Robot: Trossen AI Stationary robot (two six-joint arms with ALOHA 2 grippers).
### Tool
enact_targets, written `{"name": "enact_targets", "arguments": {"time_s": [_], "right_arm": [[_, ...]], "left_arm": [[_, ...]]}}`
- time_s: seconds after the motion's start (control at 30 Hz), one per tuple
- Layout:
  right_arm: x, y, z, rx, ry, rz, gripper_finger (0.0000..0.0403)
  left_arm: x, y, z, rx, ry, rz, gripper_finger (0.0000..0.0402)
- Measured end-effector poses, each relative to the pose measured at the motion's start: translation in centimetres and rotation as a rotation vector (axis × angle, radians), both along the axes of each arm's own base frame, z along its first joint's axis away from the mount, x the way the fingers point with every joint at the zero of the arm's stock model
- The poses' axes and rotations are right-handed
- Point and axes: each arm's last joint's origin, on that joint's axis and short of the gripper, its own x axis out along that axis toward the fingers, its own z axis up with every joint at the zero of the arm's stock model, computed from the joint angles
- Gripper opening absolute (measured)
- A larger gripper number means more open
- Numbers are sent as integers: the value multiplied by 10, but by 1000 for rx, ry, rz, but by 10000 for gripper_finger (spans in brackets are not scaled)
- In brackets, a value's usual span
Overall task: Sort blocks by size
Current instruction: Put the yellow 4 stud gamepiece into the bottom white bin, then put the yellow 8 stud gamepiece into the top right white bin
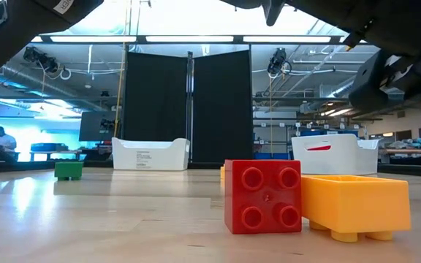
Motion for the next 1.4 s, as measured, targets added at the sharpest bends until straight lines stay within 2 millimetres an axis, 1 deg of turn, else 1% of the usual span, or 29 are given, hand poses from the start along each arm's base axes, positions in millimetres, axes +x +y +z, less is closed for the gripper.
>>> {"name": "enact_targets", "arguments": {"time_s": [0.17, 0.37, 0.5, 0.6, 0.7, 0.83, 0.93, 1.0, 1.07, 1.2, 1.4], "right_arm": [[0, 0, 0, 0, -1, 0, 204], [1, 1, 0, 8, -11, 0, 205], [2, 1, 0, 14, -21, 0, 203], [2, 1, 0, 15, -22, 0, 202], [2, 1, 0, 15, -22, 0, 202], [2, 1, 0, 13, -19, 5, 202], [2, 1, 0, 12, -19, 8, 200], [2, 1, 0, 11, -18, 9, 199], [2, 1, 0, 11, -18, 9, 199], [3, 2, 0, 26, -31, -12, 199], [4, 3, 0, 41, -47, -32, 201]], "left_arm": [[0, 0, 0, 0, 0, -1, 177], [1, 1, 0, -23, 7, -49, 210], [1, 2, 1, -2, 0, -60, 235], [2, 1, 3, -6, -19, -65, 243], [3, 1, 12, -8, -22, -69, 244], [-2, 4, 33, 32, -22, -87, 244], [-12, 8, 57, 56, 36, -90, 244], [-19, 11, 70, 67, 74, -91, 244], [-27, 14, 78, 110, 121, -105, 244], [-39, 18, 84, 172, 229, -103, 244], [-45, 19, 80, 230, 311, -136, 244]]}}
